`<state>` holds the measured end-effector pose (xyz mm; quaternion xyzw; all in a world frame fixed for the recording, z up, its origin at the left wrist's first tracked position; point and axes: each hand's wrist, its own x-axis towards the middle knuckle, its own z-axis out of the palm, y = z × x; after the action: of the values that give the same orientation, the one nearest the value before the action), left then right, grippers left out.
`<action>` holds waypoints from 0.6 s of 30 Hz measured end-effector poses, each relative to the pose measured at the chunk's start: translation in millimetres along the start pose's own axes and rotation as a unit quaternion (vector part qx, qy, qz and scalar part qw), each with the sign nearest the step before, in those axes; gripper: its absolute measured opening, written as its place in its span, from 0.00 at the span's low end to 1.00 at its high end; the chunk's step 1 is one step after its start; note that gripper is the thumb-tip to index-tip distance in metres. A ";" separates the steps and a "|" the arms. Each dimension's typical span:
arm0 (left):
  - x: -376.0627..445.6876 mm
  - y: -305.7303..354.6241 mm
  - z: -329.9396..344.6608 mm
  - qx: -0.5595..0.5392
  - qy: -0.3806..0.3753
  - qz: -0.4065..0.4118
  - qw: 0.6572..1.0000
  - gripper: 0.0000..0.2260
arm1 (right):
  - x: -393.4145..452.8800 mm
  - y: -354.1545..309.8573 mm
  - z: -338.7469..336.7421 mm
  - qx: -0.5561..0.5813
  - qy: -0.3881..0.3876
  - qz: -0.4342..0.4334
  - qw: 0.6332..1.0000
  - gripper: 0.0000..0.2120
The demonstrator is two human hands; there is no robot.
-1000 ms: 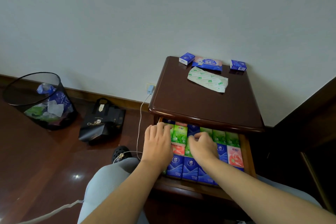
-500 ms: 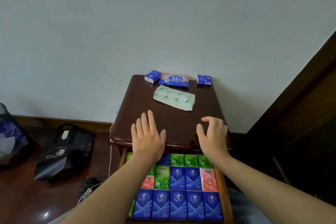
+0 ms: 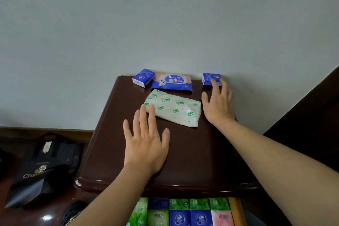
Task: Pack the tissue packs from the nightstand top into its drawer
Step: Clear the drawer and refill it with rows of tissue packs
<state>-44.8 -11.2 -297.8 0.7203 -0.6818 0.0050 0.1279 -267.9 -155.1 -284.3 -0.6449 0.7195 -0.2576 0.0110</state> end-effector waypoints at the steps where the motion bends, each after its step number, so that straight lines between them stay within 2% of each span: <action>1: 7.2 2.7 0.5 -0.005 0.003 0.009 1.000 0.35 | 12.8 -1.2 6.0 -0.005 0.003 -0.004 1.000 0.28; 7: 24.3 7.3 7.3 -0.021 0.030 0.024 0.999 0.35 | 58.2 -5.4 24.9 -0.004 0.006 0.058 0.998 0.25; 10: 24.6 6.5 9.2 -0.022 0.029 0.019 0.999 0.35 | 56.5 -4.7 21.4 0.037 0.006 0.067 0.997 0.21; 12: 23.4 7.2 6.7 -0.023 0.028 0.019 0.999 0.35 | 48.3 -4.9 14.2 0.084 0.033 0.074 0.993 0.18; 14: 21.6 9.0 4.4 -0.030 0.028 0.016 0.999 0.35 | 31.9 -9.4 2.6 0.159 0.102 0.076 0.979 0.18; 16: 23.6 9.4 -0.6 -0.058 0.036 -0.008 0.998 0.34 | 4.3 -20.3 -5.4 0.226 0.157 0.039 0.961 0.18; 18: 30.4 4.4 -5.6 -0.096 0.045 -0.037 0.994 0.30 | -29.5 -36.0 -6.5 0.250 0.154 -0.038 0.955 0.19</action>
<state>-46.1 -40.1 -286.1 0.7284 -0.6456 -0.0331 0.2269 -232.0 -126.5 -274.1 -0.6008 0.5998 -0.5260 0.0513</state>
